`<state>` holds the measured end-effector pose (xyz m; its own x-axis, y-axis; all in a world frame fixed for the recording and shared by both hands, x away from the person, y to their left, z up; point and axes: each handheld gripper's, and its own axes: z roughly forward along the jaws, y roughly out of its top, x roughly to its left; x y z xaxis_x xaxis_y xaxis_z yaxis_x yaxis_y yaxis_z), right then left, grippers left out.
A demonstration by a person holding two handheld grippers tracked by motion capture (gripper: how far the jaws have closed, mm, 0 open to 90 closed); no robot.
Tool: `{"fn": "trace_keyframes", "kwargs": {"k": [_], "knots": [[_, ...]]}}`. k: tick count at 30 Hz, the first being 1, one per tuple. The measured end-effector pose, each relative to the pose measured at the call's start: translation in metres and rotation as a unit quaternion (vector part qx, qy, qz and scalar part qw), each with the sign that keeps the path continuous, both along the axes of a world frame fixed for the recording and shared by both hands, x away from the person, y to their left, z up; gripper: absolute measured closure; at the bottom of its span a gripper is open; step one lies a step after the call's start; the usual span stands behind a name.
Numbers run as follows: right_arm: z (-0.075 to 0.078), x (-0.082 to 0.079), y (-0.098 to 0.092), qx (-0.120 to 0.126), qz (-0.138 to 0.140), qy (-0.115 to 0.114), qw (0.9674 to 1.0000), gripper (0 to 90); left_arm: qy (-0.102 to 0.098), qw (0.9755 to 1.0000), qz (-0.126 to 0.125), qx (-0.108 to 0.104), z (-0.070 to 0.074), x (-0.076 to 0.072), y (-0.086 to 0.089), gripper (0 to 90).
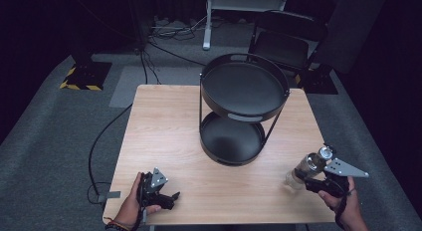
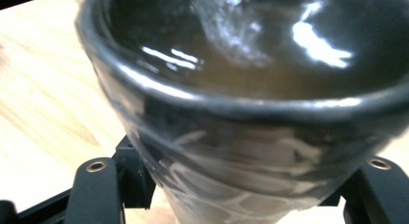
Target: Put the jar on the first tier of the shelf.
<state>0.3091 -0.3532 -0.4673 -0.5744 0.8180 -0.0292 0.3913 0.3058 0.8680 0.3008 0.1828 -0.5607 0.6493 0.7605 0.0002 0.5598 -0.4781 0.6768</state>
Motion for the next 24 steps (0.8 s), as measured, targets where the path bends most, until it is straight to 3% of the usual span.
{"fn": "trace_keyframes", "kwargs": {"k": [12, 24], "knots": [[0.011, 0.024, 0.031, 0.023, 0.009, -0.016, 0.9996, 34.6, 0.000, 1.0000, 0.000, 0.000, 0.000, 0.000, 0.000, 0.4], [0.022, 0.055, 0.068, 0.061, 0.012, -0.029, 0.9977, 34.5, 0.000, 1.0000, 0.000, 0.000, 0.000, 0.000, 0.000, 0.4]]}}
